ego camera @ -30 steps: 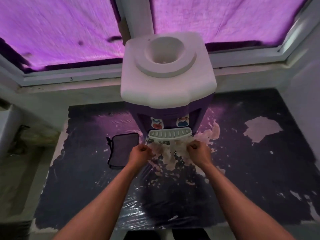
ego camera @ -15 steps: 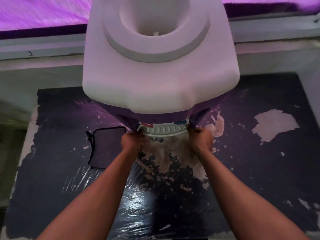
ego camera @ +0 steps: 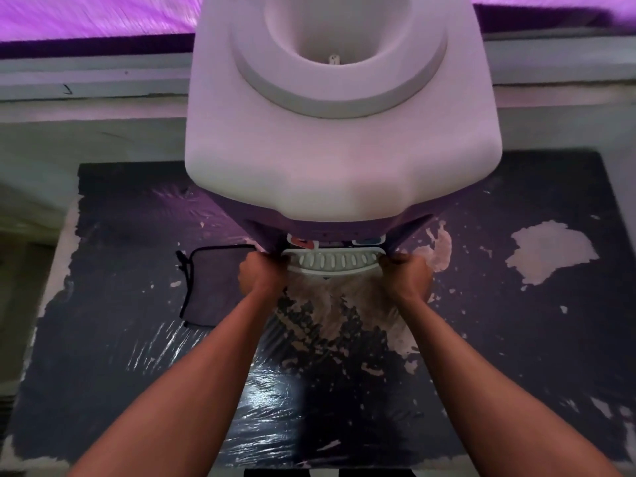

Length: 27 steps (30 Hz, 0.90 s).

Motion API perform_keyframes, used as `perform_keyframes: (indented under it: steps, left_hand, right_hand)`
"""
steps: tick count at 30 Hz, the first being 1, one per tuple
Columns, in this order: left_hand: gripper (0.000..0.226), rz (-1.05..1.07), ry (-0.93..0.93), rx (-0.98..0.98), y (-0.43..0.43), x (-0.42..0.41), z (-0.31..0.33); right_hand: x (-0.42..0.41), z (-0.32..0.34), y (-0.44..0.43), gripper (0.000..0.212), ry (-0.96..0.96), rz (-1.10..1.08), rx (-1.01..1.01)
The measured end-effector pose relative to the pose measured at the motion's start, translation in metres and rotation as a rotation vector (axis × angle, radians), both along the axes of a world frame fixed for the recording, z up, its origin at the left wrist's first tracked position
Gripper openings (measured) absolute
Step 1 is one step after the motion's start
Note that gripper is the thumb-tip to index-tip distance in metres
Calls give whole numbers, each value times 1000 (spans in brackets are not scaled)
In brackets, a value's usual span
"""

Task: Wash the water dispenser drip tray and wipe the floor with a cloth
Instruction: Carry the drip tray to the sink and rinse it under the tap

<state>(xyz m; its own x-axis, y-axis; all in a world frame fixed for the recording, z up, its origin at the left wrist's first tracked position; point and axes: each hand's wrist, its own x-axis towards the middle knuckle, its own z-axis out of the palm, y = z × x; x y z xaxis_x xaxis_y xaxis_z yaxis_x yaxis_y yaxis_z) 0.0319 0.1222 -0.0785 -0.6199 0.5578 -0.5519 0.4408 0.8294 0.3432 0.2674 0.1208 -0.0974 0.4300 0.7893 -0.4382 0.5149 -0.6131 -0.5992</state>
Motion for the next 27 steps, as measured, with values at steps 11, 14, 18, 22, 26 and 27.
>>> perform_keyframes:
  steps: [11, 14, 18, 22, 26, 27]
  left_hand:
    - [40, -169, 41, 30, -37, -3, 5]
    - [34, -196, 58, 78, -46, -1, 13]
    - [29, -169, 45, 136, -62, -5, 23]
    - [29, -120, 36, 186, -80, -20, 36]
    - [24, -65, 6, 256, -99, -41, 54]
    - [24, -51, -6, 272, -104, -46, 59]
  right_hand:
    - [2, 15, -30, 20, -66, 104, -36]
    - [1, 24, -38, 19, -83, 114, -20]
    - [-4, 41, -46, 18, -98, 130, 30]
    - [-15, 58, -55, 13, -49, 150, 82]
    - [-32, 77, -69, 16, -73, 209, 106]
    - [-37, 82, -72, 17, -74, 219, 109]
